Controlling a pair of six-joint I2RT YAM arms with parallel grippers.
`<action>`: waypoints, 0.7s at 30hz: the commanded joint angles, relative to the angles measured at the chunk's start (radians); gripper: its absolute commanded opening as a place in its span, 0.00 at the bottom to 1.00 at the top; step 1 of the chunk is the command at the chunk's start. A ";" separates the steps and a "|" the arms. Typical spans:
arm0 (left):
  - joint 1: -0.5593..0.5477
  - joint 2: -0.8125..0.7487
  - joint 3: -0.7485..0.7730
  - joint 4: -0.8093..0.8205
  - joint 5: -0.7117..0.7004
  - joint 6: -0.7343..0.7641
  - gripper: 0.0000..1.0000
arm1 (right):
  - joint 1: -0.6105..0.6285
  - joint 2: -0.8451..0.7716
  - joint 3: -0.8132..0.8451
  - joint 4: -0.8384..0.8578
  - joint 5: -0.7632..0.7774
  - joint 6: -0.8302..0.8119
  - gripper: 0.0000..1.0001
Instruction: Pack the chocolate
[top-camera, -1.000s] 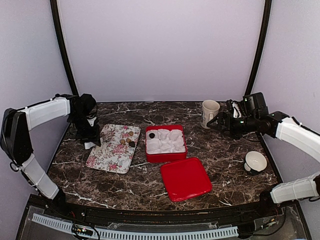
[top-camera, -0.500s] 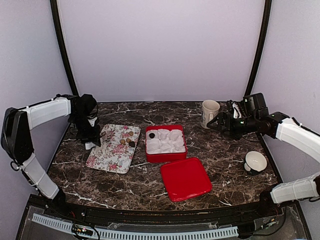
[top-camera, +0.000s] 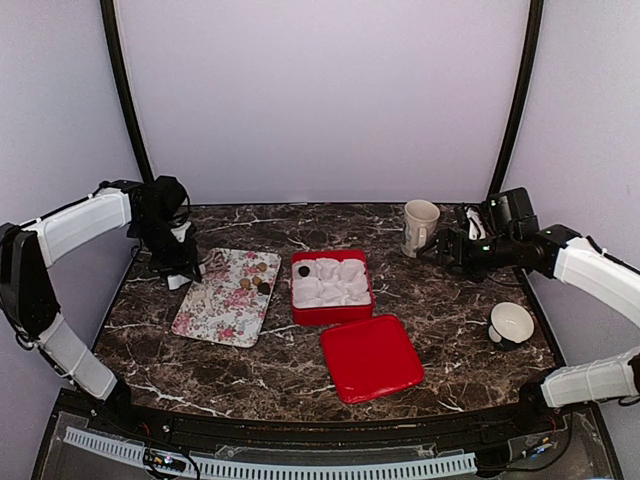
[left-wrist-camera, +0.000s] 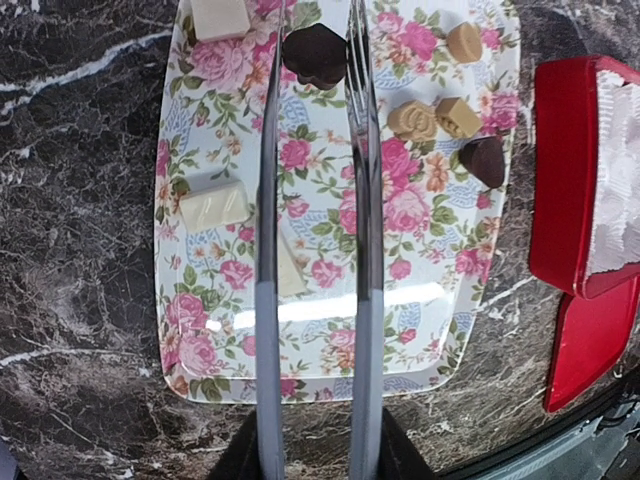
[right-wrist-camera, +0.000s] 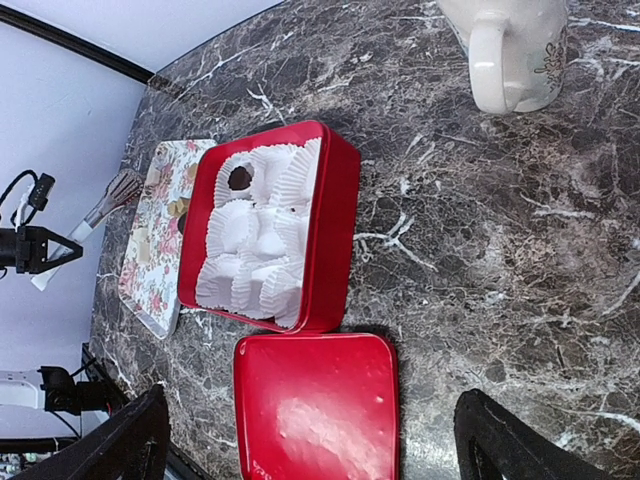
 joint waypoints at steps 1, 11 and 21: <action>-0.036 -0.082 0.069 -0.007 0.054 -0.011 0.26 | -0.007 -0.042 -0.024 0.034 -0.029 0.001 1.00; -0.244 -0.034 0.251 0.022 0.082 -0.031 0.26 | -0.007 -0.054 -0.018 -0.002 -0.006 -0.007 1.00; -0.406 0.109 0.345 0.073 0.087 -0.045 0.26 | -0.016 -0.063 -0.017 -0.063 0.121 0.062 1.00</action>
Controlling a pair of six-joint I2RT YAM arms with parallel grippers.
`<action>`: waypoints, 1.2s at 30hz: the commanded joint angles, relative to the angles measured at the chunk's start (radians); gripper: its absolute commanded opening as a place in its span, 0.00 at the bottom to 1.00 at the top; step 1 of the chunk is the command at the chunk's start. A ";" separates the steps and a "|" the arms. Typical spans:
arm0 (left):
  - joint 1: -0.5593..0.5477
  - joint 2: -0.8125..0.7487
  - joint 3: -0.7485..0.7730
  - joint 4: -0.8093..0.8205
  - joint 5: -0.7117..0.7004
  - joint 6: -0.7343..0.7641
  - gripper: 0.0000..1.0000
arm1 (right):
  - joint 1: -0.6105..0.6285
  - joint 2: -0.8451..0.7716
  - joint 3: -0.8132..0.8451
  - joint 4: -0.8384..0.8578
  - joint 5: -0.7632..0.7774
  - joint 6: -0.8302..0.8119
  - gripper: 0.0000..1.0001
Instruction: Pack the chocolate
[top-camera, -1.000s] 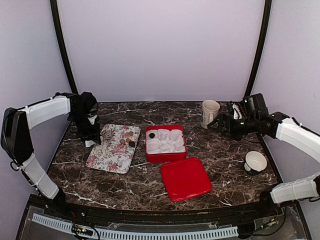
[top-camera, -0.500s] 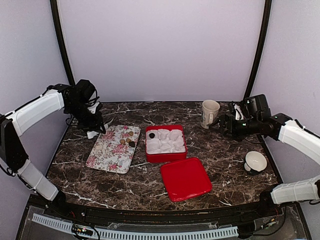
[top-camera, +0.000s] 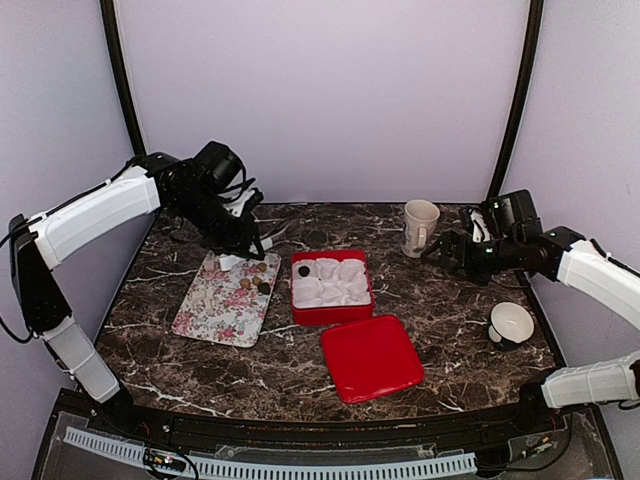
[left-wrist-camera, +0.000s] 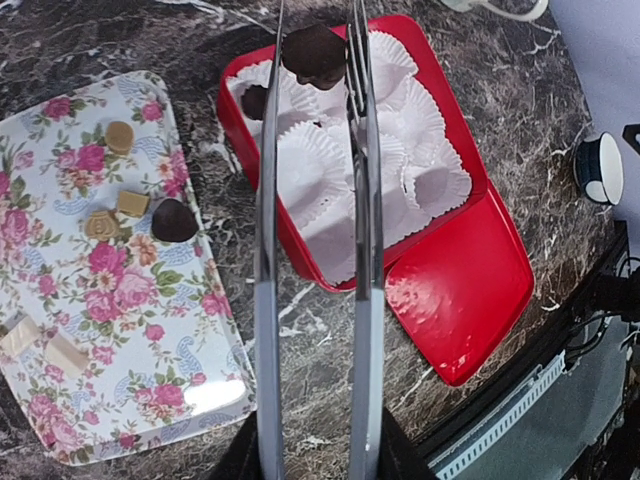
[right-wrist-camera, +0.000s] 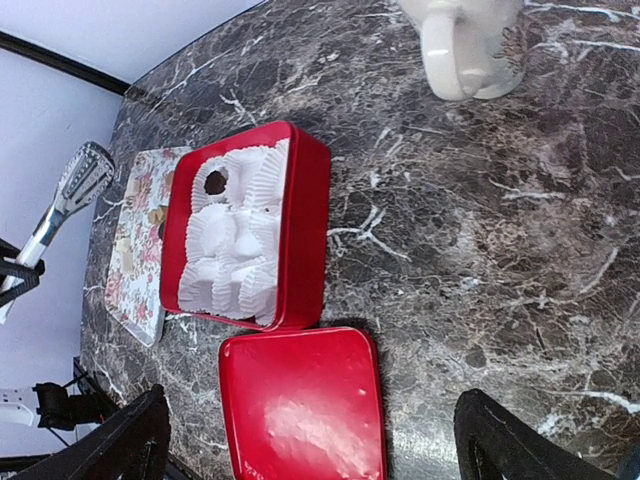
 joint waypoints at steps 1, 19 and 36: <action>-0.057 0.057 0.047 0.042 0.023 -0.013 0.26 | -0.015 -0.030 -0.001 -0.042 0.114 0.059 1.00; -0.105 0.230 0.077 0.109 0.014 -0.049 0.26 | -0.017 -0.171 -0.050 -0.024 0.253 0.139 1.00; -0.105 0.331 0.153 0.124 0.011 -0.047 0.29 | -0.020 -0.153 -0.050 -0.006 0.081 0.076 1.00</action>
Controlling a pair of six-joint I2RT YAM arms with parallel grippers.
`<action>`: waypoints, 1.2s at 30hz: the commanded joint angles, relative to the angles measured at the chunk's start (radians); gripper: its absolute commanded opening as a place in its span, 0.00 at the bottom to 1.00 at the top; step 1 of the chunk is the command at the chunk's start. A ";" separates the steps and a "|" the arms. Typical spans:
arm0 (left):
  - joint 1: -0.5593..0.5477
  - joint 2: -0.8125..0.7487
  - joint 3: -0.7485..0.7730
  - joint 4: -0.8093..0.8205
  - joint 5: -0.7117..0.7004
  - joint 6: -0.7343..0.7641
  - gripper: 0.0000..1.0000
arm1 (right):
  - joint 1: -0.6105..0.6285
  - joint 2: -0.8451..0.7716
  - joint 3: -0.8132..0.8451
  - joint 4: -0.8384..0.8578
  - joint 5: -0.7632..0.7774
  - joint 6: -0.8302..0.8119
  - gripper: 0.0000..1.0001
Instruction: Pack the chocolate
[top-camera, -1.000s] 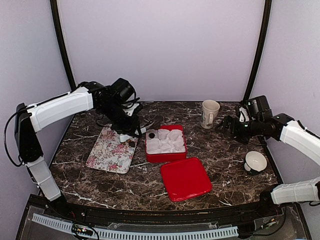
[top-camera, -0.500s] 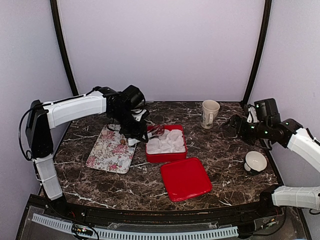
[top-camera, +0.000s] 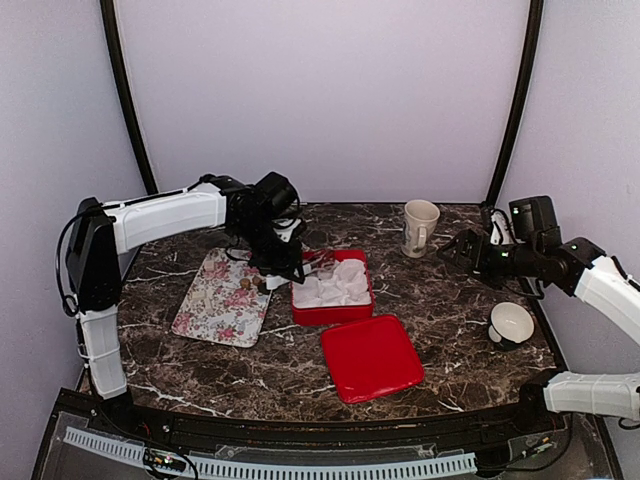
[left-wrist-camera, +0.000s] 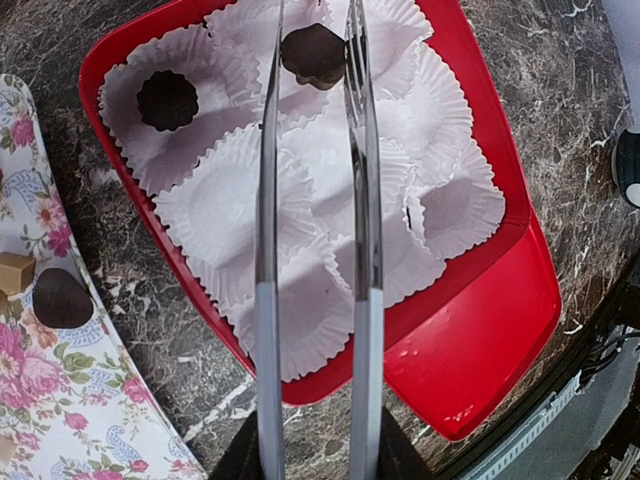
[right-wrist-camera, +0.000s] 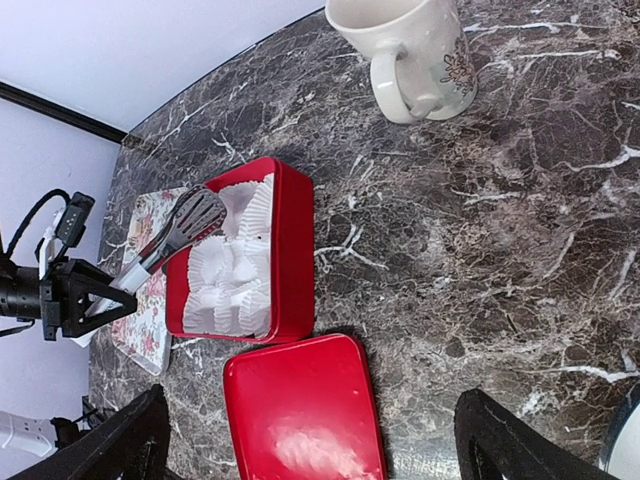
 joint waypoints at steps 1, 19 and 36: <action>-0.001 0.006 0.045 0.011 -0.005 0.003 0.30 | -0.009 0.005 -0.003 0.034 -0.030 -0.014 1.00; 0.000 -0.044 0.112 -0.076 -0.044 0.015 0.37 | -0.012 0.020 0.010 0.062 -0.061 -0.034 1.00; 0.084 -0.488 -0.313 -0.151 -0.100 -0.085 0.37 | -0.015 0.047 0.007 0.094 -0.118 -0.062 1.00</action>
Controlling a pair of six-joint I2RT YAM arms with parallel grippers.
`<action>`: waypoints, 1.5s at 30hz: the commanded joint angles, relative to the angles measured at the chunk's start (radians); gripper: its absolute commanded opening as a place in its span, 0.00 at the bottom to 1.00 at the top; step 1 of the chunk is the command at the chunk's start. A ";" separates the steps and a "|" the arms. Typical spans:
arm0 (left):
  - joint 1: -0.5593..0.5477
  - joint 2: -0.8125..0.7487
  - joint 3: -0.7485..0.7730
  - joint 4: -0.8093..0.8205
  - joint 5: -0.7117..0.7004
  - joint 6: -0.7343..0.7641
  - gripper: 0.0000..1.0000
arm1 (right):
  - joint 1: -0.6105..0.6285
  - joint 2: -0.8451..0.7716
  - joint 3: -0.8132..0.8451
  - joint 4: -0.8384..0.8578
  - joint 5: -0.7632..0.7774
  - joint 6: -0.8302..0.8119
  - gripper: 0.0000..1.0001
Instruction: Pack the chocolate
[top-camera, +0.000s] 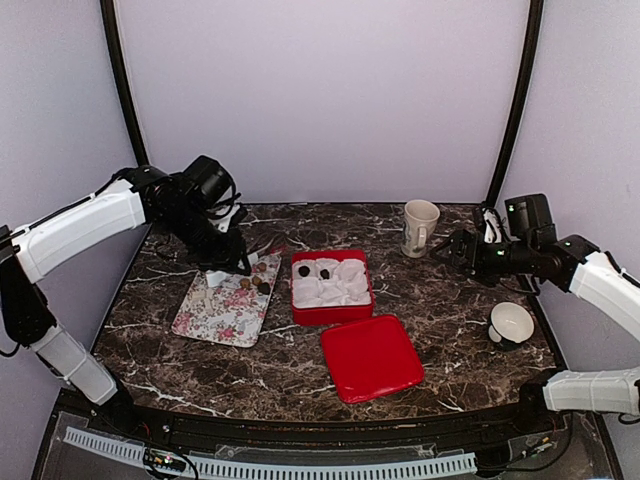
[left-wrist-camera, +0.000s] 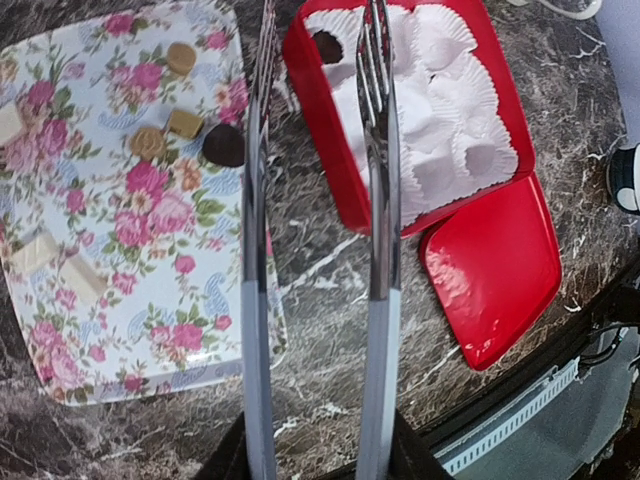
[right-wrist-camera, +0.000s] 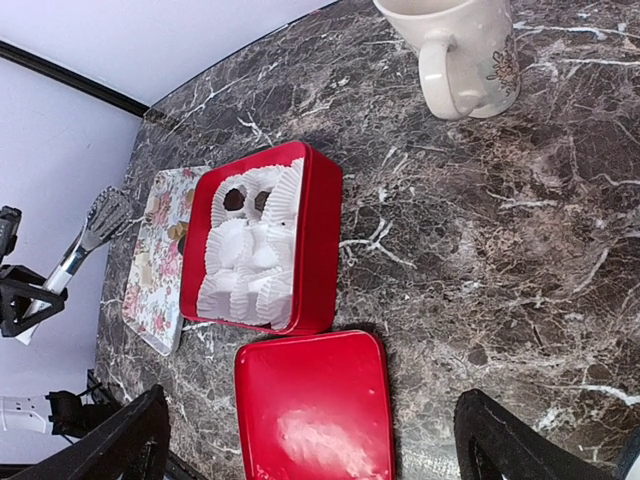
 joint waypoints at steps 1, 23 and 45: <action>0.016 -0.096 -0.100 -0.032 -0.020 -0.055 0.37 | -0.008 0.006 0.000 0.056 -0.034 -0.008 1.00; 0.020 -0.048 -0.290 0.106 0.004 -0.108 0.37 | -0.010 -0.010 -0.006 0.044 -0.046 0.000 1.00; 0.095 0.056 -0.250 0.109 -0.034 -0.043 0.37 | -0.013 -0.009 -0.016 0.056 -0.048 0.023 1.00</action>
